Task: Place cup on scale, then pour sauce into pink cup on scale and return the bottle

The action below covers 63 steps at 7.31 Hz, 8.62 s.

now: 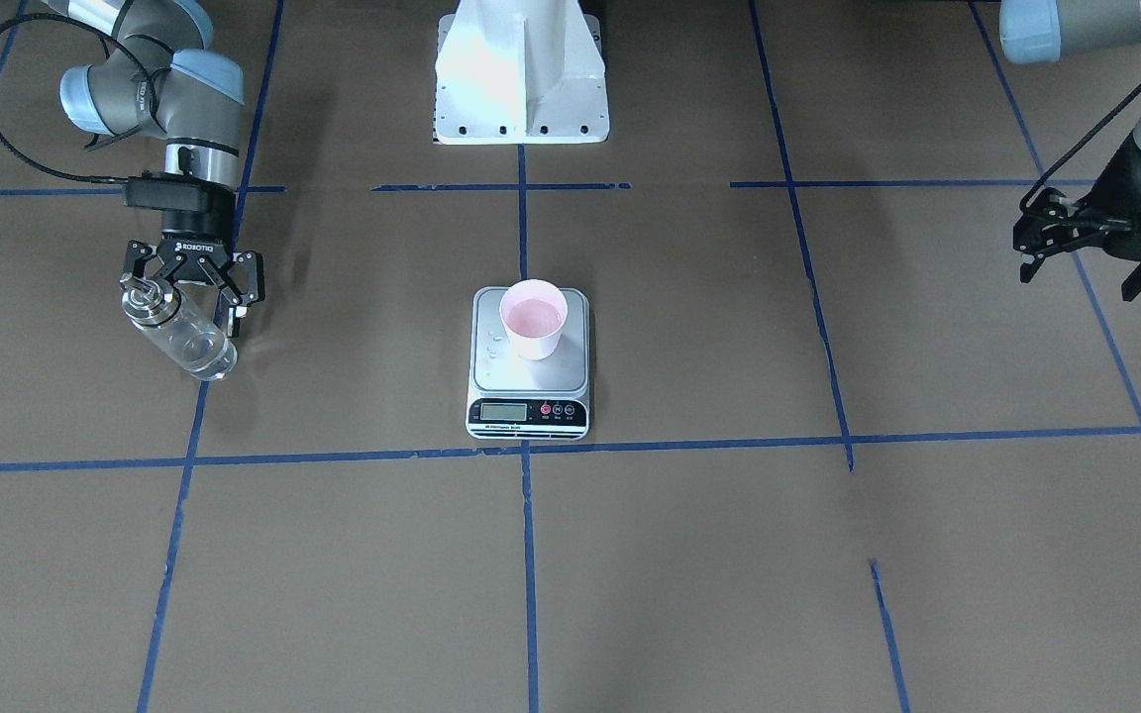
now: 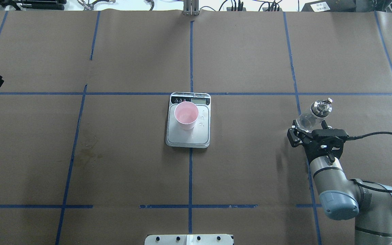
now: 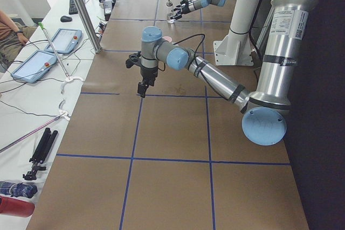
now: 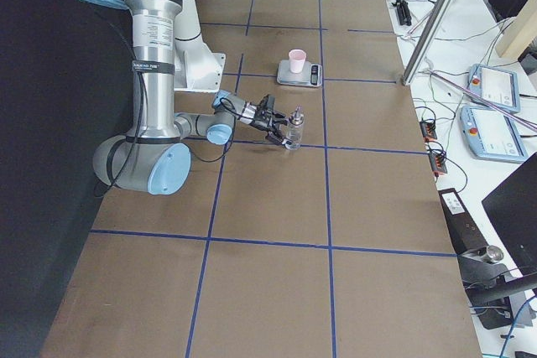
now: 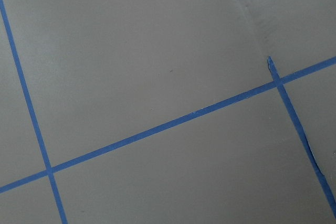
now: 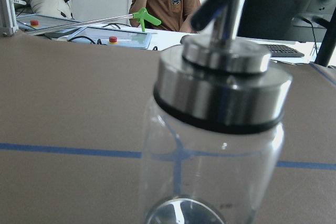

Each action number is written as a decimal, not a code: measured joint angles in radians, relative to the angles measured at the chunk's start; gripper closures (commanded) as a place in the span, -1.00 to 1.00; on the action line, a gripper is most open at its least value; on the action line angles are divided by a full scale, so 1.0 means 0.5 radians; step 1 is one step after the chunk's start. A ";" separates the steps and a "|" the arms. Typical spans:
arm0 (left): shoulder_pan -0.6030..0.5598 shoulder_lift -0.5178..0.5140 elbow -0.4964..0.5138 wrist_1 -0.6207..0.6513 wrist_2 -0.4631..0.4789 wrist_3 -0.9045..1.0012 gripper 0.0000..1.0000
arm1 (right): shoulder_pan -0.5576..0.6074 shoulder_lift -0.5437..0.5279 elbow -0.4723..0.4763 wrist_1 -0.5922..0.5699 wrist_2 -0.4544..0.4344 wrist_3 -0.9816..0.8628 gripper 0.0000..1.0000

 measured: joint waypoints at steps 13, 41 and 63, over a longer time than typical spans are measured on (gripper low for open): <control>0.000 0.007 -0.017 0.002 -0.026 -0.046 -1.00 | 0.335 0.081 0.345 0.039 0.371 -0.706 1.00; -0.693 0.117 1.128 -0.777 -0.372 0.712 -1.00 | -0.002 0.963 0.103 -1.177 -0.501 -2.367 1.00; -0.687 0.095 1.133 -0.759 -0.371 0.712 -1.00 | -0.023 1.099 -0.247 -1.184 -0.949 -2.850 1.00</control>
